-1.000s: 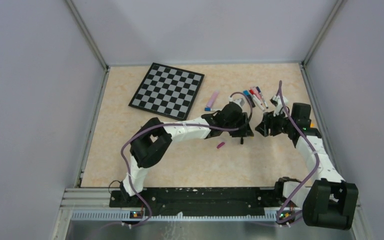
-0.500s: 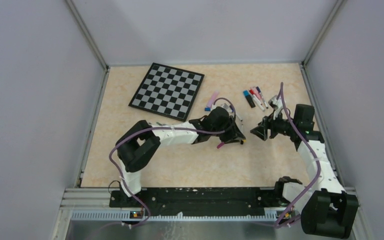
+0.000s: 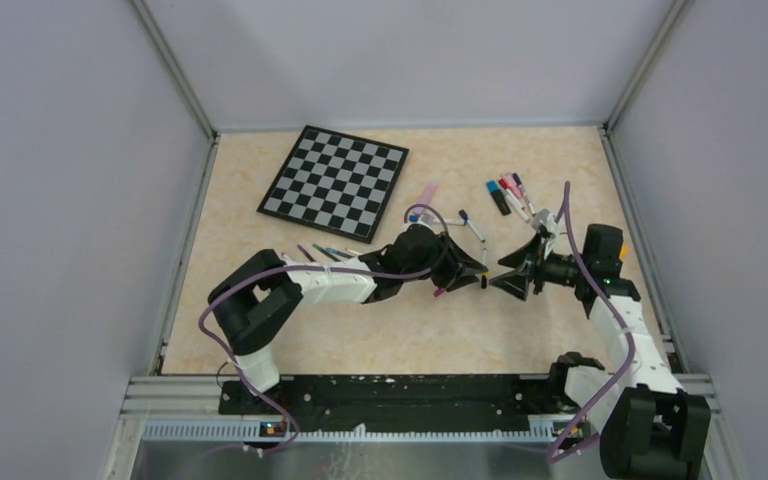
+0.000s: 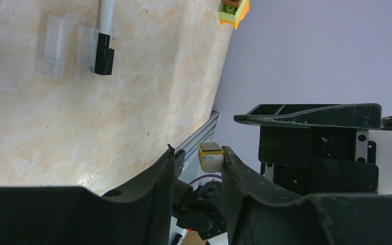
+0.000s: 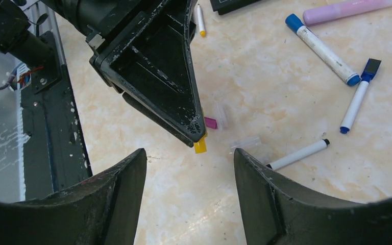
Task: Open the pen caps
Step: Place the pen cap at the center of the board.
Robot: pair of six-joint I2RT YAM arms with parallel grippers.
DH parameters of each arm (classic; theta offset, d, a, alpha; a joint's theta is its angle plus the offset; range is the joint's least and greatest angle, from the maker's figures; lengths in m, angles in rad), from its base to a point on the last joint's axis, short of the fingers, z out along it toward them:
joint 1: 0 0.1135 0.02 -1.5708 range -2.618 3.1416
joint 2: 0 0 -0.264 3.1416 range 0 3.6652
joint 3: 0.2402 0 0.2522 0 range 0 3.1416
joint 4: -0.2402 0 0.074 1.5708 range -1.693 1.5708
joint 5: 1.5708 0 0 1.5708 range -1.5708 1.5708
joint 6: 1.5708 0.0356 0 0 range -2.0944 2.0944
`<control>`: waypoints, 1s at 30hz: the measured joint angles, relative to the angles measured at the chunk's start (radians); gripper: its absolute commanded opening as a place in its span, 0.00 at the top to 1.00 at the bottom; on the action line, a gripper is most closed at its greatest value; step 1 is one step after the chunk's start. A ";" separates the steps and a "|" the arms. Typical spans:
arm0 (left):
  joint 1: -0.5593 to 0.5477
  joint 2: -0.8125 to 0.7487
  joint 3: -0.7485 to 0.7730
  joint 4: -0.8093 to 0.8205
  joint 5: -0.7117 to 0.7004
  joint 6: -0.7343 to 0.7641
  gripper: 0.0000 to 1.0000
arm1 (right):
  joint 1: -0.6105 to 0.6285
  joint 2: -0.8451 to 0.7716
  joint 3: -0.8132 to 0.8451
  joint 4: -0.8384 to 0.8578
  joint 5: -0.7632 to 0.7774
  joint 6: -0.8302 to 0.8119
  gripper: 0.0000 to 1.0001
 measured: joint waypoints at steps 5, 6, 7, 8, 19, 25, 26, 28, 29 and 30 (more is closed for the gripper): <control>0.001 0.000 -0.043 0.109 0.001 -0.081 0.58 | 0.000 0.000 -0.053 0.129 -0.033 0.068 0.37; 0.001 0.000 -0.050 0.130 0.001 -0.095 0.58 | 0.000 0.000 -0.063 0.148 -0.033 0.080 0.37; 0.001 0.000 -0.057 0.151 0.002 -0.105 0.58 | 0.000 0.001 -0.075 0.169 -0.032 0.095 0.37; 0.001 0.000 -0.063 0.167 0.002 -0.114 0.58 | 0.000 0.003 -0.085 0.188 -0.031 0.109 0.37; 0.002 0.000 -0.082 0.265 0.027 -0.162 0.58 | 0.000 0.017 -0.143 0.454 -0.032 0.273 0.38; 0.002 0.001 -0.083 0.273 0.048 -0.172 0.58 | 0.000 0.017 -0.144 0.512 -0.042 0.295 0.41; 0.002 0.002 -0.083 0.273 0.054 -0.173 0.58 | 0.000 0.017 -0.144 0.515 -0.044 0.295 0.41; 0.002 0.007 -0.083 0.279 0.063 -0.176 0.58 | 0.000 0.019 -0.144 0.522 -0.049 0.295 0.42; 0.002 0.011 -0.083 0.284 0.069 -0.177 0.59 | 0.000 0.021 -0.144 0.527 -0.052 0.295 0.43; 0.002 0.014 -0.083 0.286 0.073 -0.177 0.59 | 0.001 0.024 -0.144 0.529 -0.055 0.294 0.44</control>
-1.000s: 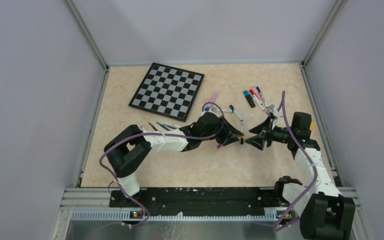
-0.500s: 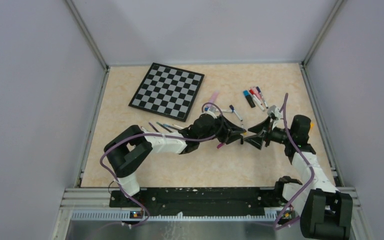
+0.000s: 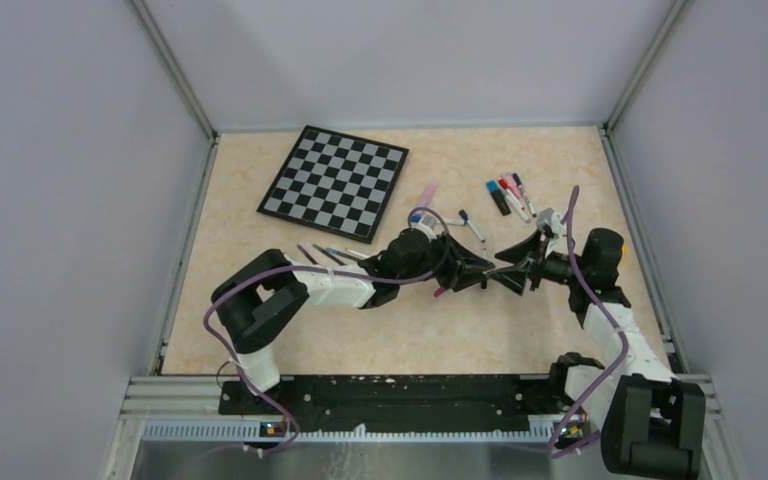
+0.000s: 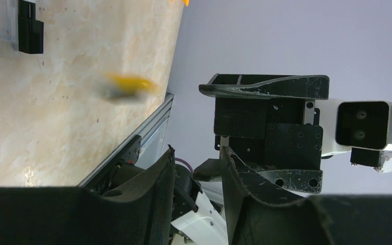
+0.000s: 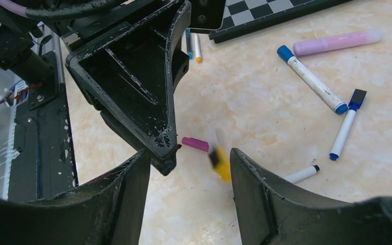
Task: Open the pen caps
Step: Place the pen cap at the center of the board.
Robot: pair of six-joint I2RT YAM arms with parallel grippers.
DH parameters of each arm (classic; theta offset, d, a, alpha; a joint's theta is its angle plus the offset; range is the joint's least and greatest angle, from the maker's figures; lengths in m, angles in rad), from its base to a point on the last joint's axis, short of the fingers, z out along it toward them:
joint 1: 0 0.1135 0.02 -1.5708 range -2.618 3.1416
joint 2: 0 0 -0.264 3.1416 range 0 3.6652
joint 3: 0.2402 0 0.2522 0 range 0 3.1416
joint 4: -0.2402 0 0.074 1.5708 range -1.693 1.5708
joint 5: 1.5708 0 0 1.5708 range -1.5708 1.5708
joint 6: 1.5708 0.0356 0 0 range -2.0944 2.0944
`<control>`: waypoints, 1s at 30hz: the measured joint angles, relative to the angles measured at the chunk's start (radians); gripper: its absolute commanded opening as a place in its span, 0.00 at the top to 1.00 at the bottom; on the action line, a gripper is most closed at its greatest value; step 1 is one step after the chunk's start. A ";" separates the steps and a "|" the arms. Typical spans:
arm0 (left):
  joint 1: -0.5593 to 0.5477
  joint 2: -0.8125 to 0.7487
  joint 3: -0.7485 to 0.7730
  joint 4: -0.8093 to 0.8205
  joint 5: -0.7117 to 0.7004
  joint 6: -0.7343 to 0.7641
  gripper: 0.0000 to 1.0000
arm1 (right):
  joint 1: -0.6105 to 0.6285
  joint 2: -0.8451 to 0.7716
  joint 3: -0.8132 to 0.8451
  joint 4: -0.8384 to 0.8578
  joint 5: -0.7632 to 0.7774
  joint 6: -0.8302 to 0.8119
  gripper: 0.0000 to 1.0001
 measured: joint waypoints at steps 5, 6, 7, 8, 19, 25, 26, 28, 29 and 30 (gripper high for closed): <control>0.000 0.013 0.000 0.014 0.027 0.000 0.59 | 0.022 0.017 0.000 -0.001 -0.008 -0.010 0.47; 0.000 0.015 0.000 0.017 0.031 0.000 0.59 | 0.027 0.019 0.000 -0.003 -0.008 -0.015 0.47; 0.000 0.016 0.000 0.018 0.032 0.000 0.59 | 0.030 0.021 0.000 -0.005 -0.008 -0.019 0.47; 0.000 0.016 0.000 0.018 0.032 0.000 0.59 | 0.032 0.022 0.000 -0.007 -0.007 -0.025 0.47; 0.040 -0.071 -0.072 -0.092 0.006 0.150 0.57 | 0.004 0.020 0.068 -0.306 0.015 -0.252 0.43; 0.117 -0.291 -0.113 -0.304 -0.079 0.452 0.45 | 0.000 0.021 0.086 -0.385 0.123 -0.281 0.43; 0.130 -0.339 -0.118 -0.342 -0.103 0.512 0.41 | 0.000 0.027 0.094 -0.397 0.144 -0.281 0.43; 0.146 -0.444 -0.126 -0.431 -0.172 0.628 0.29 | 0.000 0.046 0.116 -0.423 0.183 -0.281 0.43; 0.149 -0.486 -0.127 -0.468 -0.205 0.666 0.22 | 0.000 0.055 0.130 -0.437 0.200 -0.281 0.42; 0.151 -0.543 -0.135 -0.506 -0.245 0.720 0.14 | 0.003 0.066 0.150 -0.455 0.226 -0.281 0.42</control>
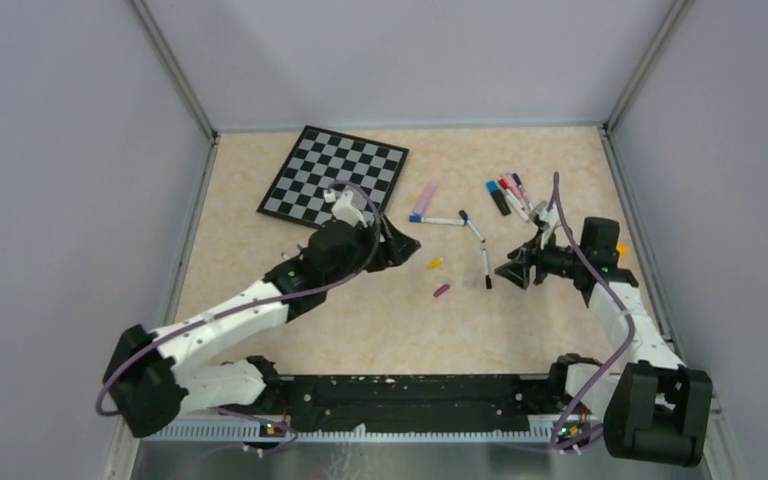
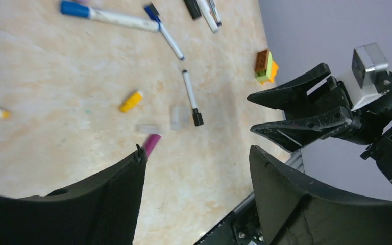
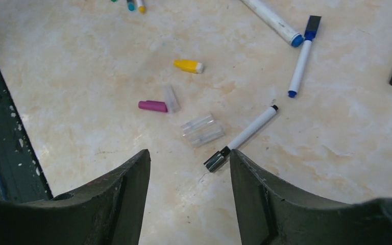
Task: Open the pen caps
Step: Place the pen cap at the center of the board.
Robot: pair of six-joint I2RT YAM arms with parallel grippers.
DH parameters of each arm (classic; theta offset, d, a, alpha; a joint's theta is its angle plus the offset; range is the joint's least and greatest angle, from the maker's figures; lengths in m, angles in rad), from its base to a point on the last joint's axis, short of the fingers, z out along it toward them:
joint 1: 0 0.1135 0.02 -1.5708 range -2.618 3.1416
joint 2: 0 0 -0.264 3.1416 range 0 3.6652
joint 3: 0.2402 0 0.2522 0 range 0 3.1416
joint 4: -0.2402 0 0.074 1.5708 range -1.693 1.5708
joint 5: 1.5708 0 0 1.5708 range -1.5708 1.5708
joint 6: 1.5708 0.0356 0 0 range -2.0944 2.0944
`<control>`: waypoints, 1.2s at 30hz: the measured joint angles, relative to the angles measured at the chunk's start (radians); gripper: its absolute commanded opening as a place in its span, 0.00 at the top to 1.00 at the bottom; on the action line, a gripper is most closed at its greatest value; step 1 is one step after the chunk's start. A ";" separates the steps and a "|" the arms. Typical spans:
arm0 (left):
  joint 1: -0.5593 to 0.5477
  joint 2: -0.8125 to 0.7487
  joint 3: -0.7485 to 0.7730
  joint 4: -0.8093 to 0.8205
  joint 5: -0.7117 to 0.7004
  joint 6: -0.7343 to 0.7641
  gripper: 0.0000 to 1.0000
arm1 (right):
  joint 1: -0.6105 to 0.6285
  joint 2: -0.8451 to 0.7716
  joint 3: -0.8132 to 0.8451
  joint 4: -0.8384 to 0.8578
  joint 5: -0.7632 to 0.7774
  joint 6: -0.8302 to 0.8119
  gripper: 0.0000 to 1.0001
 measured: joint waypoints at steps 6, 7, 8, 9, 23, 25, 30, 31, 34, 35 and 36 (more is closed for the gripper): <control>0.012 -0.364 -0.156 -0.041 -0.151 0.239 0.01 | 0.094 0.105 0.151 -0.126 0.164 -0.043 0.40; 0.017 -0.415 -0.194 -0.039 -0.159 0.267 0.01 | 0.121 0.135 0.187 -0.151 0.196 -0.053 0.40; 0.020 -0.446 -0.221 -0.037 -0.164 0.284 0.01 | 0.145 0.160 0.215 -0.171 0.221 -0.061 0.40; 0.024 -0.480 -0.253 -0.036 -0.169 0.302 0.01 | 0.168 0.182 0.240 -0.186 0.242 -0.071 0.40; 0.030 -0.566 -0.350 -0.147 -0.212 0.355 0.01 | 0.396 0.558 0.639 -0.656 0.205 -0.980 0.40; 0.030 -0.578 -0.350 -0.166 -0.225 0.355 0.01 | 0.407 0.614 0.706 -0.672 0.213 -1.056 0.42; 0.031 -0.606 -0.350 -0.201 -0.259 0.355 0.01 | 0.519 0.727 0.750 -0.642 0.275 -1.109 0.47; 0.031 -0.612 -0.350 -0.207 -0.267 0.355 0.01 | 0.538 0.745 0.755 -0.638 0.287 -1.110 0.48; 0.031 -0.628 -0.350 -0.227 -0.287 0.355 0.01 | 0.580 0.801 0.780 -0.623 0.320 -1.111 0.52; 0.031 -0.632 -0.350 -0.232 -0.294 0.355 0.01 | 0.590 0.818 0.790 -0.618 0.333 -1.111 0.53; 0.031 -0.637 -0.350 -0.236 -0.301 0.355 0.01 | 0.601 0.838 0.798 -0.611 0.349 -1.112 0.54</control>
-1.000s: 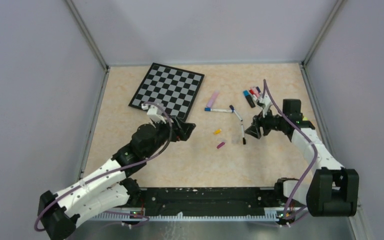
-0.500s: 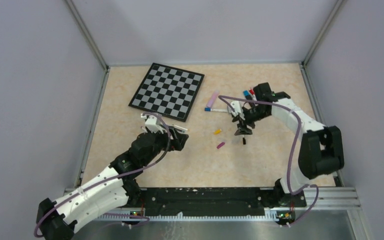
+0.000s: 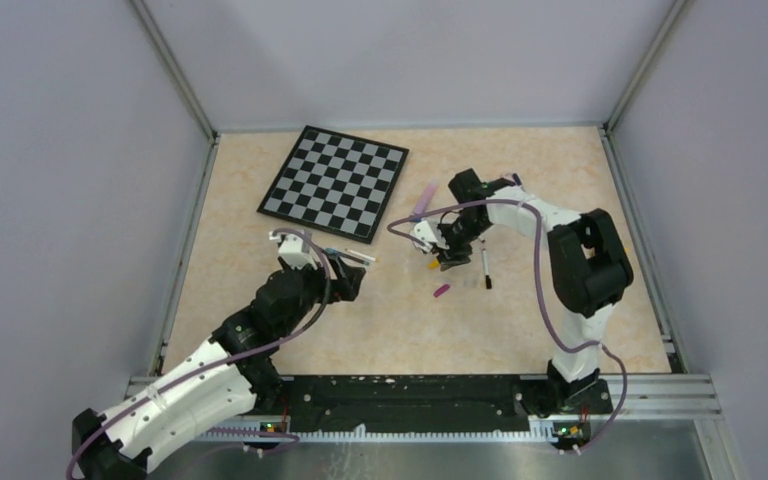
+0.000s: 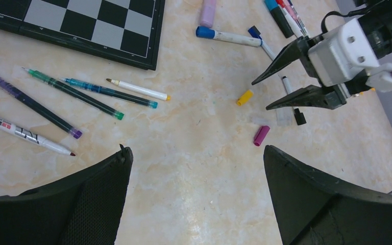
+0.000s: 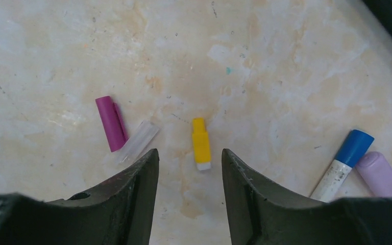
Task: Open the pen caps
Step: Place the pen cap at the center of the board, then pick up the pen cap at the center of the board.
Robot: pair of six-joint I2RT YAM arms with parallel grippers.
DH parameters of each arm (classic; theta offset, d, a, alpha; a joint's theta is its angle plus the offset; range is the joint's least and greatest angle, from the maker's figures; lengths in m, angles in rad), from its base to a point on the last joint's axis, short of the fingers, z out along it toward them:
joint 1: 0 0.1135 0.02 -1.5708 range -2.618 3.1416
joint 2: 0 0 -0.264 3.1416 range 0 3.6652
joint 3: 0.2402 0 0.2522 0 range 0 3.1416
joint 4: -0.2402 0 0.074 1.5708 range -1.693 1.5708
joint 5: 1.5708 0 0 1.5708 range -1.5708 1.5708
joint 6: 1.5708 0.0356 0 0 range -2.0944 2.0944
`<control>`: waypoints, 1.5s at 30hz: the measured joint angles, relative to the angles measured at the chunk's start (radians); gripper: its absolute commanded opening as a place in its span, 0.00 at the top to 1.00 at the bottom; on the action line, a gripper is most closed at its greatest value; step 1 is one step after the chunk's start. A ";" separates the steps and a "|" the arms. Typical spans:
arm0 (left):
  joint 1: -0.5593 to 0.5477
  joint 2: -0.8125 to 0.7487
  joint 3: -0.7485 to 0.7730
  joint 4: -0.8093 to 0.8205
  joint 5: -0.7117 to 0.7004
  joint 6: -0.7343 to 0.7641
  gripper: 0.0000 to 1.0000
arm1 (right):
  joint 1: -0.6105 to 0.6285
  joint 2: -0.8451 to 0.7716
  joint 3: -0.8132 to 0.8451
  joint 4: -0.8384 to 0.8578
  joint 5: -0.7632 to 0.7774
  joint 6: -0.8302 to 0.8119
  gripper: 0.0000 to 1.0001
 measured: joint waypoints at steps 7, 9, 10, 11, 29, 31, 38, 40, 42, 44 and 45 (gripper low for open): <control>0.000 -0.024 -0.010 -0.008 -0.029 -0.002 0.01 | 0.016 0.086 0.037 0.012 0.067 0.001 0.62; 0.000 -0.026 -0.015 -0.010 -0.032 -0.002 0.01 | 0.018 0.103 0.050 0.012 0.082 0.002 0.65; 0.000 -0.026 -0.017 -0.010 -0.034 -0.003 0.01 | 0.019 0.110 0.056 0.013 0.087 0.002 0.66; 0.000 -0.026 -0.018 -0.011 -0.034 -0.003 0.01 | 0.020 0.113 0.058 0.014 0.090 0.002 0.67; 0.000 -0.044 -0.028 -0.022 -0.033 -0.028 0.01 | 0.050 0.103 0.055 0.056 0.113 0.135 1.00; 0.000 -0.053 -0.029 -0.023 -0.030 -0.035 0.01 | 0.050 0.069 0.040 0.082 0.109 0.190 1.00; 0.001 -0.066 -0.031 -0.026 -0.022 -0.067 0.01 | 0.031 -0.195 -0.115 0.179 0.069 0.376 1.00; 0.002 -0.068 -0.034 -0.023 -0.014 -0.082 0.01 | 0.004 -0.276 -0.188 0.206 0.046 0.445 1.00; 0.002 -0.070 -0.042 -0.014 -0.003 -0.094 0.01 | -0.048 -0.354 -0.266 0.227 0.031 0.529 1.00; 0.002 -0.072 -0.056 0.004 0.009 -0.110 0.01 | -0.117 -0.415 -0.335 0.243 0.034 0.634 1.00; 0.002 -0.071 -0.064 0.017 0.016 -0.116 0.01 | -0.146 -0.432 -0.356 0.248 0.041 0.676 1.00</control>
